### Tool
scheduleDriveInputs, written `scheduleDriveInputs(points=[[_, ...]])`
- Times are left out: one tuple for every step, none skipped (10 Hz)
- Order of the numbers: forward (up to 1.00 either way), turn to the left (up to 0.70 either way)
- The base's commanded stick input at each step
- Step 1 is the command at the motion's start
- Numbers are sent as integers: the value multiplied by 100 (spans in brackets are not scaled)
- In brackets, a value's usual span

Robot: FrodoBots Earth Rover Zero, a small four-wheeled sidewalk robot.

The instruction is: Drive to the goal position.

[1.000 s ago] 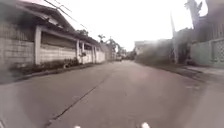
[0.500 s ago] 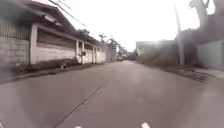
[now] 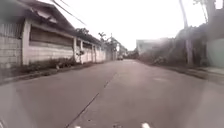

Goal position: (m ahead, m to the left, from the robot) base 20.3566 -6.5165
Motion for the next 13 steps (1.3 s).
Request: scheduleDriveInputs(points=[[100,1],[100,1],[100,1],[100,1],[100,1],[100,1],[100,1],[100,1],[100,1],[100,1],[100,1],[100,1],[100,1]])
